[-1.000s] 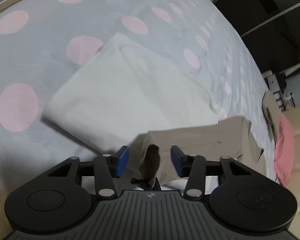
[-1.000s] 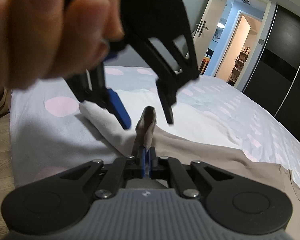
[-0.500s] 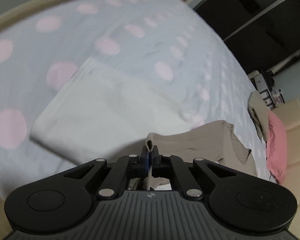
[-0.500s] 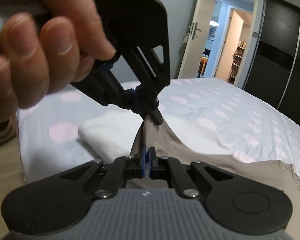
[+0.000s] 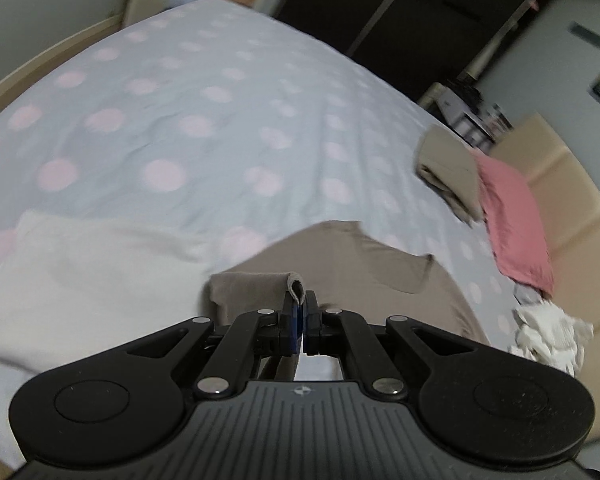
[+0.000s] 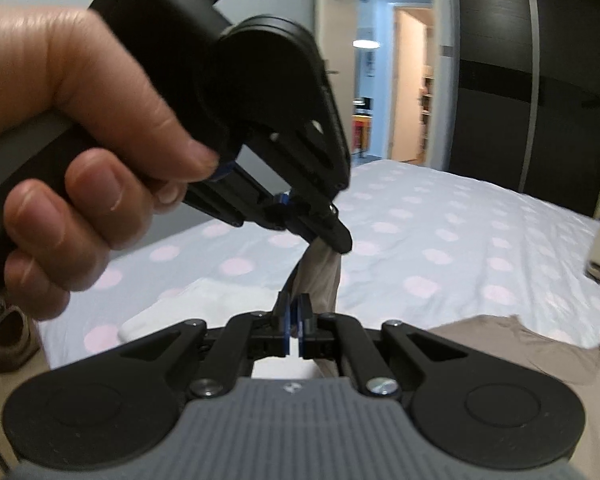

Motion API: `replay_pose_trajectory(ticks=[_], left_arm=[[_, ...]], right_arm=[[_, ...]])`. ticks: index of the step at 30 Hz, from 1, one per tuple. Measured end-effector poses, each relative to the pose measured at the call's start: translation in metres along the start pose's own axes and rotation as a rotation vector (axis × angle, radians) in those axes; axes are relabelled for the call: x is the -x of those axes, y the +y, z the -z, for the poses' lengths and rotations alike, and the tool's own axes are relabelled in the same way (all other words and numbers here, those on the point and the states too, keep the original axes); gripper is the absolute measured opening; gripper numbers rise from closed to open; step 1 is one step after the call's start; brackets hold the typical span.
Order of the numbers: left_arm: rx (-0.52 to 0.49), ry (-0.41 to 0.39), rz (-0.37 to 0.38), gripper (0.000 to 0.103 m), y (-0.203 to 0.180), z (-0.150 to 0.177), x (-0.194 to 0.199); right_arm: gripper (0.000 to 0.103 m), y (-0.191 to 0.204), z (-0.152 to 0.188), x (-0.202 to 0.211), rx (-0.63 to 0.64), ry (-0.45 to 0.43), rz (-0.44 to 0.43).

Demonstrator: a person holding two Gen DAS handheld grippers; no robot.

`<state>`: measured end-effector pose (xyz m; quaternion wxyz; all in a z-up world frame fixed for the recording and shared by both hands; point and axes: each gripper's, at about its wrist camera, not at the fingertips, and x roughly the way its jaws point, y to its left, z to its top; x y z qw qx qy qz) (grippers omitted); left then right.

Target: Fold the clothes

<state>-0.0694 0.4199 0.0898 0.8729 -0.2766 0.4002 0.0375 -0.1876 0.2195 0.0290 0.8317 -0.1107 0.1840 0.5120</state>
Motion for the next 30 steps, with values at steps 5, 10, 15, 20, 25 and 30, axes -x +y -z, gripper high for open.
replay_pose_trajectory(ticks=[5, 10, 15, 20, 25, 30], left_arm=[[-0.102, 0.025, 0.013, 0.0, -0.078, -0.016, -0.018], [-0.213, 0.081, 0.013, 0.0, -0.155, -0.013, -0.054], [-0.323, 0.157, 0.021, 0.0, -0.225, 0.008, -0.1], [-0.376, 0.244, 0.014, 0.0, -0.263, 0.04, -0.152], [-0.428, 0.317, 0.02, 0.0, -0.296, 0.072, -0.191], [-0.478, 0.358, 0.033, 0.0, -0.325, 0.091, -0.214]], right_arm=[[0.004, -0.065, -0.006, 0.033, -0.151, 0.011, 0.009], [0.004, -0.126, 0.0, 0.062, -0.267, -0.011, 0.077], [0.004, -0.185, 0.022, 0.09, -0.374, -0.021, 0.152], [0.004, -0.235, 0.06, 0.109, -0.469, 0.012, 0.201], [0.004, -0.265, 0.101, 0.121, -0.532, 0.053, 0.231], [0.004, -0.278, 0.117, 0.127, -0.567, 0.07, 0.246]])
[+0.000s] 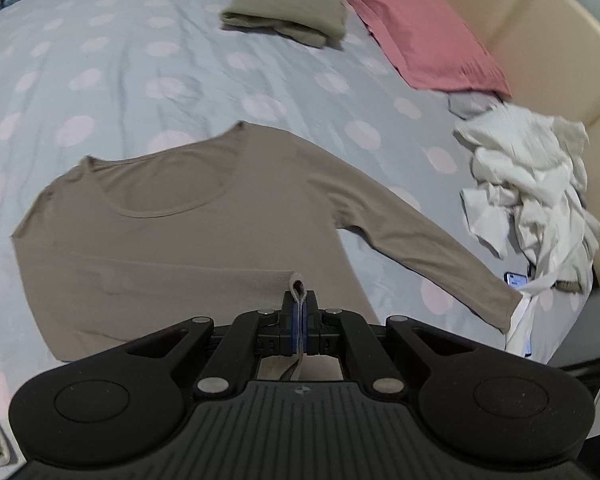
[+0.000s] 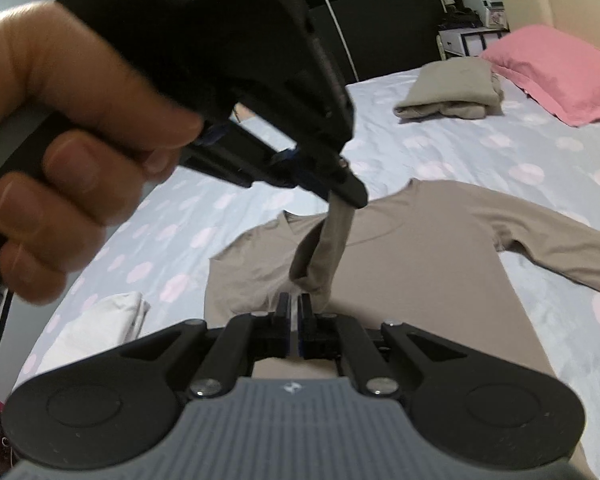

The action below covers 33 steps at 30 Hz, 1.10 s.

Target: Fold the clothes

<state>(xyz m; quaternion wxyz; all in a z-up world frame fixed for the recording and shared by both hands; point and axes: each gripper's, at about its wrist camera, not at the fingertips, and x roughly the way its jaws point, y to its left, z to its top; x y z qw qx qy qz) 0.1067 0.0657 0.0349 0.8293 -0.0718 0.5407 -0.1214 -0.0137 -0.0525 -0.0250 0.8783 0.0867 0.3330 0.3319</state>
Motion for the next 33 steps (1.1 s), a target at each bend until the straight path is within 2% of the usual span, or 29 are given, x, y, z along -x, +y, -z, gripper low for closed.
replay_pose_trajectory(ticks=[6, 13, 19, 21, 23, 24, 27, 29, 30, 31, 32, 33], left_arm=[[-0.054, 0.054, 0.008, 0.0, -0.03, 0.0, -0.033], [-0.132, 0.134, -0.009, 0.0, -0.067, 0.02, -0.089], [-0.148, 0.207, -0.015, 0.001, -0.074, 0.048, -0.136], [-0.14, 0.243, -0.017, 0.006, -0.072, 0.057, -0.144], [-0.154, 0.257, -0.013, 0.017, -0.069, 0.061, -0.137], [-0.164, 0.258, -0.012, 0.018, -0.066, 0.063, -0.13], [-0.191, 0.242, -0.023, 0.034, -0.048, 0.064, -0.092], [-0.181, 0.195, -0.017, 0.048, -0.024, 0.062, -0.062], [-0.158, 0.165, -0.023, 0.049, -0.005, 0.062, -0.051], [-0.136, 0.134, -0.029, 0.05, 0.013, 0.061, -0.039], [-0.111, 0.103, -0.036, 0.05, 0.032, 0.06, -0.028], [-0.07, 0.065, -0.043, 0.05, 0.055, 0.062, -0.022]], right_arm=[[0.004, -0.016, 0.012, -0.003, -0.032, 0.017, 0.058], [0.004, -0.054, 0.023, 0.001, -0.065, 0.058, 0.196], [0.005, -0.089, 0.039, 0.001, -0.109, 0.104, 0.281], [0.005, -0.098, 0.041, 0.0, -0.112, 0.113, 0.297], [0.008, -0.103, 0.042, -0.002, -0.108, 0.112, 0.312], [0.008, -0.105, 0.042, -0.003, -0.111, 0.113, 0.317], [0.008, -0.109, 0.046, -0.003, -0.118, 0.111, 0.31], [0.009, -0.108, 0.047, -0.004, -0.108, 0.118, 0.28], [0.01, -0.108, 0.046, -0.006, -0.101, 0.124, 0.264], [0.013, -0.109, 0.045, -0.01, -0.094, 0.134, 0.26], [0.024, -0.11, 0.043, -0.014, -0.089, 0.143, 0.265], [0.03, -0.109, 0.042, -0.016, -0.087, 0.149, 0.274]])
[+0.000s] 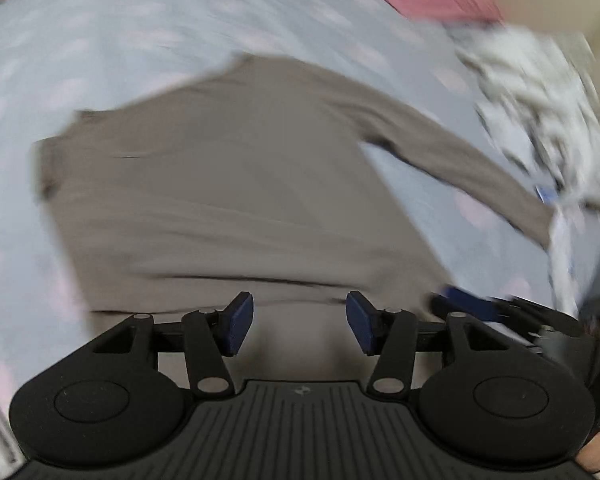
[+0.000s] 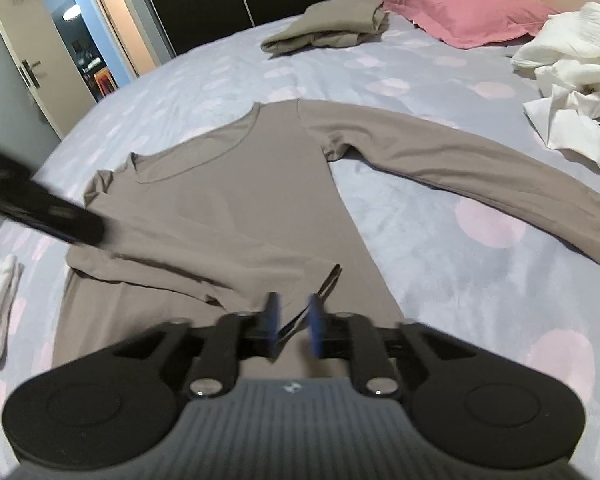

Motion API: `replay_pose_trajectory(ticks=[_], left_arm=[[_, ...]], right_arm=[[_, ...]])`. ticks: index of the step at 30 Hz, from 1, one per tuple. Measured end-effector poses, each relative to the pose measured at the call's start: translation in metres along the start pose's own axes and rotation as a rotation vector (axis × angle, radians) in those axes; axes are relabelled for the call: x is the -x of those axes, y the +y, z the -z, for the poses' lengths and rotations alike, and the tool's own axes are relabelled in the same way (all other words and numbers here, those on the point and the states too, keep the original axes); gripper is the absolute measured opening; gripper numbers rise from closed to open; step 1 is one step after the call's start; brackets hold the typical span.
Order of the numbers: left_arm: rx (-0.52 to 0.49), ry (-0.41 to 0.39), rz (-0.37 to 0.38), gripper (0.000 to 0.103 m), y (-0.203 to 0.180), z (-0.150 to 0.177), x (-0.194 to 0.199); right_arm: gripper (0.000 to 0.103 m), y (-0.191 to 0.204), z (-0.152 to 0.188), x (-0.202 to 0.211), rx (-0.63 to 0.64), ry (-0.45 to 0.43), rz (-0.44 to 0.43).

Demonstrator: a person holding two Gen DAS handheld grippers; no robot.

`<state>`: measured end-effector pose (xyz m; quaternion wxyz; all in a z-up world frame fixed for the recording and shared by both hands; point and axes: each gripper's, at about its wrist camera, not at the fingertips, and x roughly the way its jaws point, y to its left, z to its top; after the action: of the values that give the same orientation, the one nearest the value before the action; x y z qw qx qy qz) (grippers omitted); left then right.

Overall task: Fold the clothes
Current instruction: 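Grasp the shirt hem with both grippers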

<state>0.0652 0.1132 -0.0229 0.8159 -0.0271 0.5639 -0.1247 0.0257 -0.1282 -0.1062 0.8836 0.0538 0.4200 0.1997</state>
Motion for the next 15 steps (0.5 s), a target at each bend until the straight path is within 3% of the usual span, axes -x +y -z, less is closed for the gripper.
replay_pose_trajectory(ticks=[1, 3, 8, 11, 15], left_arm=[[0.043, -0.037, -0.008, 0.05, 0.022, 0.004, 0.004], [0.144, -0.112, -0.03, 0.05, 0.065, 0.018, 0.005], [0.255, -0.208, -0.068, 0.05, 0.136, 0.057, -0.011], [0.275, -0.206, -0.046, 0.049, 0.153, 0.076, -0.018], [0.265, -0.265, -0.036, 0.049, 0.156, 0.086, -0.021]], right_arm=[[0.036, 0.002, -0.001, -0.001, 0.002, 0.0, 0.011], [0.037, 0.004, -0.002, -0.004, 0.009, 0.009, 0.047], [0.041, 0.006, 0.006, -0.018, 0.003, 0.054, 0.062], [0.04, 0.008, 0.012, -0.027, 0.004, 0.074, 0.03], [0.04, 0.013, 0.015, -0.031, 0.022, 0.063, 0.014]])
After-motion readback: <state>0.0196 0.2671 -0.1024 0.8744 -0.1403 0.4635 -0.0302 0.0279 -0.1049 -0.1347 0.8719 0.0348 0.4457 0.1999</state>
